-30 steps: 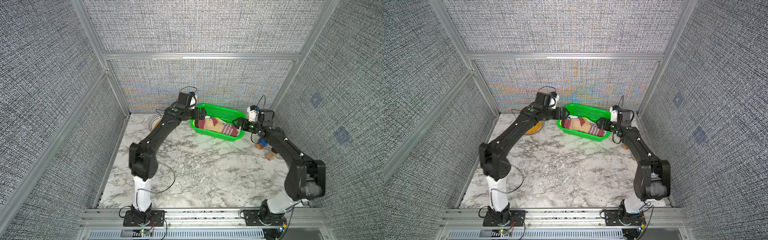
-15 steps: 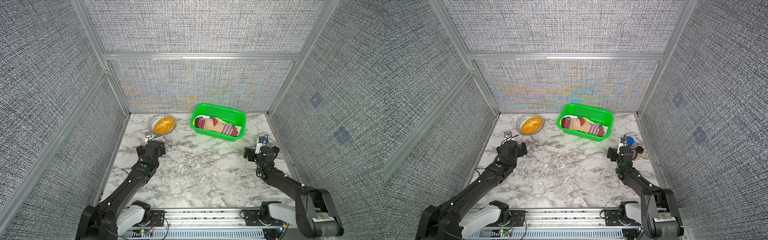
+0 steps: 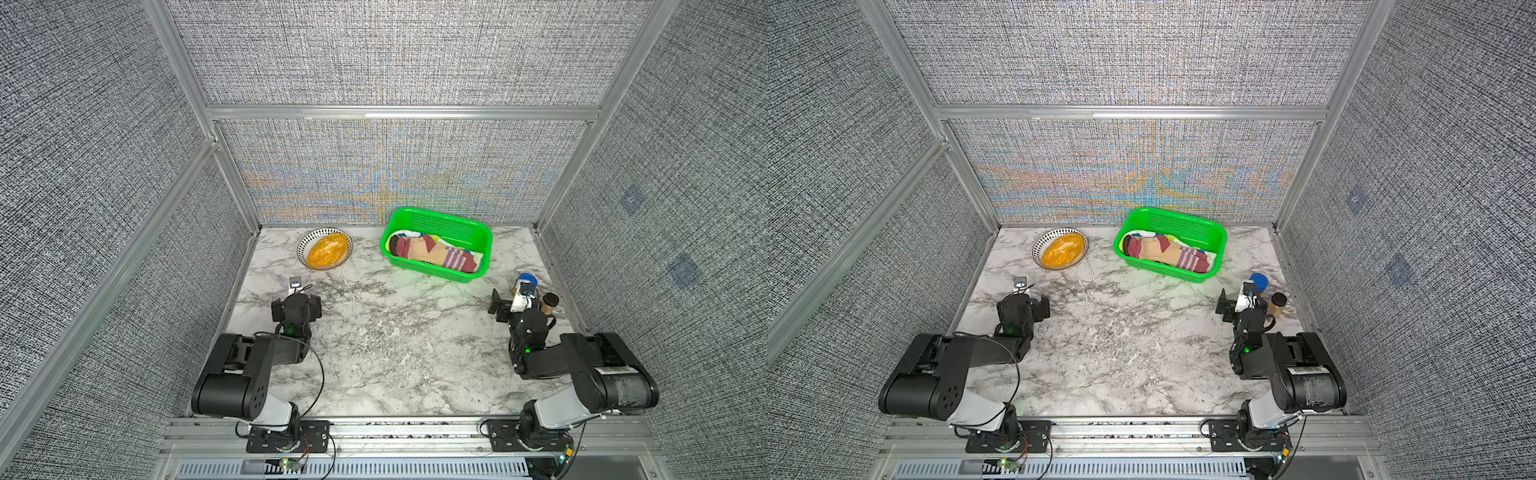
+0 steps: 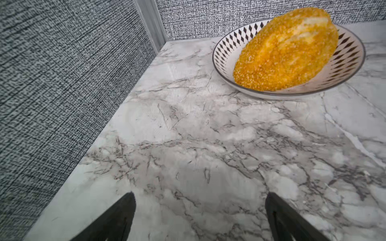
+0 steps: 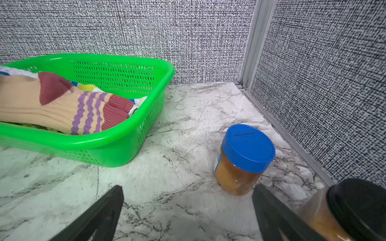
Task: Place the socks together as a pair
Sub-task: Reset both arms
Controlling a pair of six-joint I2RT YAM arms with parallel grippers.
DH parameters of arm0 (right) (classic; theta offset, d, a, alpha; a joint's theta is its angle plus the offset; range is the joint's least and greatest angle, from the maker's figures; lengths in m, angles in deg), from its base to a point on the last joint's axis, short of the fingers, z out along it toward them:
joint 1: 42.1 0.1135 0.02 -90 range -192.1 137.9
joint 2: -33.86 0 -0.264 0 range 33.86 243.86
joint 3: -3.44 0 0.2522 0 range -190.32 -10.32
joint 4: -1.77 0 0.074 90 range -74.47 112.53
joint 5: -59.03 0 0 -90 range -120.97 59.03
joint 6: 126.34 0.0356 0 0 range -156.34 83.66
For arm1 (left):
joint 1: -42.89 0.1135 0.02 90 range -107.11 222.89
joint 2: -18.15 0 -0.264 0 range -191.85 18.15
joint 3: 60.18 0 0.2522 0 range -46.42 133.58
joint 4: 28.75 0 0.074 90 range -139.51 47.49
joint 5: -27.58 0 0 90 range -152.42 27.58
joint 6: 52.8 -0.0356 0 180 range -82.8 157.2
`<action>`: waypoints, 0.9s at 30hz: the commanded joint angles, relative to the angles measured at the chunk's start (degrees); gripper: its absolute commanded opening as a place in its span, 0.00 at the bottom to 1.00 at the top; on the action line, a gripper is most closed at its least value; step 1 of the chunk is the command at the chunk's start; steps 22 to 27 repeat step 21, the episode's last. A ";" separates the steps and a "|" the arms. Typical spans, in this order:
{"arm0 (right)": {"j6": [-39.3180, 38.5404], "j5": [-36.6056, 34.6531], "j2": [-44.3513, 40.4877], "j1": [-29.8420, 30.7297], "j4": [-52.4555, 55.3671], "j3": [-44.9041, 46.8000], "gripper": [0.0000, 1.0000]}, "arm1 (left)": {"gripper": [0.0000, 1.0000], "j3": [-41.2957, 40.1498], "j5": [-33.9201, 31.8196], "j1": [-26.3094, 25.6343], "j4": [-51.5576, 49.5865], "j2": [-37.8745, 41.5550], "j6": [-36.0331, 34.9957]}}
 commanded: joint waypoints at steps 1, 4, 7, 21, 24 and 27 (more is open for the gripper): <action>-0.85 0.78 0.02 0.09 -3.08 -0.28 0.98 | 0.99 1.42 5.01 1.68 2.20 0.95 0.82; -0.77 0.77 0.07 0.12 -2.82 -0.50 0.98 | 0.99 1.42 5.43 2.05 2.29 0.85 1.09; -0.85 0.77 -0.11 0.13 -2.88 -0.26 0.98 | 0.99 1.45 5.35 2.04 2.24 0.85 1.07; -0.73 0.78 -0.47 0.13 -2.06 -0.44 0.98 | 0.99 1.14 5.43 2.01 2.46 1.09 1.10; -0.73 0.78 -0.47 0.13 -2.06 -0.44 0.98 | 0.99 1.14 5.43 2.01 2.46 1.09 1.10; -0.73 0.78 -0.47 0.13 -2.06 -0.44 0.98 | 0.99 1.14 5.43 2.01 2.46 1.09 1.10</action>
